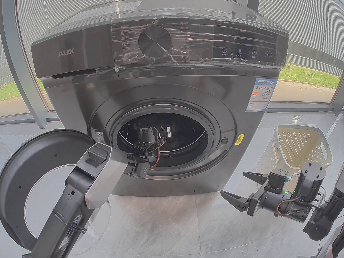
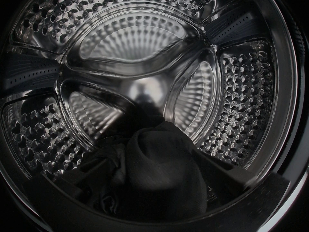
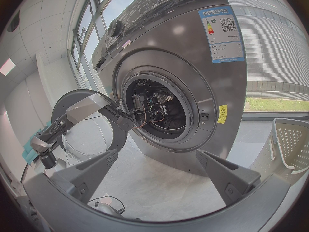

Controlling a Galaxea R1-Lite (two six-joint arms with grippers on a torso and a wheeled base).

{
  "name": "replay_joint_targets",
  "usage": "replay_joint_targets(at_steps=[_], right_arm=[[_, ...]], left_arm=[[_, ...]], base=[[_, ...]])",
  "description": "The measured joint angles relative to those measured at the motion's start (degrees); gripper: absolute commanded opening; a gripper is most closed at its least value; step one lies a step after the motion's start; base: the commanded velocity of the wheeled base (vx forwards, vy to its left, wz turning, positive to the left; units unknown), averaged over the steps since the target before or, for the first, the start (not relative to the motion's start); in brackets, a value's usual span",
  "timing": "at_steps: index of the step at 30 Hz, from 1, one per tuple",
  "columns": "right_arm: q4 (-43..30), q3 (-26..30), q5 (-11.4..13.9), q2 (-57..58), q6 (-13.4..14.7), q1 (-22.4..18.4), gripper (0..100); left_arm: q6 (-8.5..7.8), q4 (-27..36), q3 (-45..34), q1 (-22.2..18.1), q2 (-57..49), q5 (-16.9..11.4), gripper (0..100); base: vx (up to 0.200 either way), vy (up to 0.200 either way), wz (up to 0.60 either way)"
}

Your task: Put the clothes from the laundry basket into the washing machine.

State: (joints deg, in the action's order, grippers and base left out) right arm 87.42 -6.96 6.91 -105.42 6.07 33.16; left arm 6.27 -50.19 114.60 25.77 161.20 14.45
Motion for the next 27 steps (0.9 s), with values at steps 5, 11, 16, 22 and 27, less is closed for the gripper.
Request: replay_joint_targets(at_steps=[5,11,16,22,27], right_arm=[[0.0,0.1,0.4,0.0,0.0,-0.2,100],[0.0,0.2,0.6,0.2,0.0,-0.3,100],[0.0,0.2,0.6,0.4,0.0,-0.4,100],[0.0,0.2,0.6,0.7,0.0,-0.5,100],[0.0,0.3,0.6,0.9,-0.1,-0.6,100]], left_arm=[[-0.13,0.8,-0.9,0.5,-1.3,0.1,100],[-0.74,1.3,-10.2,1.8,-5.2,0.0,100],[-1.97,1.3,-21.4,3.4,-10.3,-0.4,100],[-3.21,1.0,-32.8,5.7,-17.0,-0.6,100],[-3.60,-0.2,-41.1,8.0,-22.2,-1.0,100]], base=[[0.000,0.000,0.00],[0.000,0.000,0.00],[0.000,0.000,0.00],[0.000,0.000,0.00],[0.000,0.000,0.00]])
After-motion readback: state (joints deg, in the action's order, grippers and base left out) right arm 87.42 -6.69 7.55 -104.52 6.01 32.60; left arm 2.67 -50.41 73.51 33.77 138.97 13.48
